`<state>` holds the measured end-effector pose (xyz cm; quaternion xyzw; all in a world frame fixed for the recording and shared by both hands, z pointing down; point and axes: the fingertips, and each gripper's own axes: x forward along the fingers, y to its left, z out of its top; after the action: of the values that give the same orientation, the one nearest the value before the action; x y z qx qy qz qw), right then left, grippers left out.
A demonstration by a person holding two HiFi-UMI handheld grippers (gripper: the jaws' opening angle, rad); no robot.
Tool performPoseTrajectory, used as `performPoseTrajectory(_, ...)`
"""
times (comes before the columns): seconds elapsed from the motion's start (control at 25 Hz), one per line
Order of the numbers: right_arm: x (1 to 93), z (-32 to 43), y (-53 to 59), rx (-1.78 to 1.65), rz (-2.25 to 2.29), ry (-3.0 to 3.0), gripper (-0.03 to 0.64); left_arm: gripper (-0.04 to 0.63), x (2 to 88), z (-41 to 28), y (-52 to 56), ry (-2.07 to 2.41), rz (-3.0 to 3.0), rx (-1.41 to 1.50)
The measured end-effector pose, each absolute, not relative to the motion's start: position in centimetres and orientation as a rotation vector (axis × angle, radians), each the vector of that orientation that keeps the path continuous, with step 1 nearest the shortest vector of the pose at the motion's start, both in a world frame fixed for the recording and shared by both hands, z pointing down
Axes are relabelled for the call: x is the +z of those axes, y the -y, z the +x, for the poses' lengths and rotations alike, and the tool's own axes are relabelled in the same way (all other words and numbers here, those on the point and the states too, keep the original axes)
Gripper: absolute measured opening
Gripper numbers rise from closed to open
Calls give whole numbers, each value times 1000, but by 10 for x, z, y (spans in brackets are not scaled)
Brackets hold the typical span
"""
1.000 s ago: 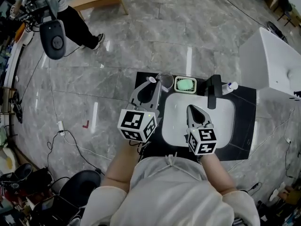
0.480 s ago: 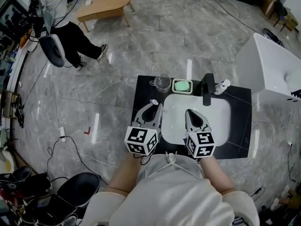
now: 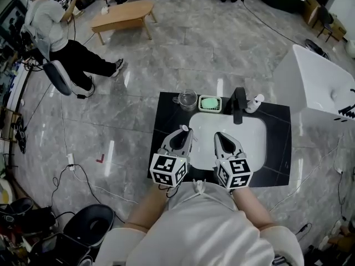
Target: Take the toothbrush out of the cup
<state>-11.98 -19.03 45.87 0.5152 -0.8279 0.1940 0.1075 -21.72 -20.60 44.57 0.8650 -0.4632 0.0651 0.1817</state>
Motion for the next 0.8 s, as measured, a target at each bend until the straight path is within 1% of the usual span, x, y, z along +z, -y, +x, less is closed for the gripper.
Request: performPoseTrajectory(0.8, 456, -133, 188, 452, 1450, 2413, 26, 34, 440, -219, 204, 1288, 2481, 200)
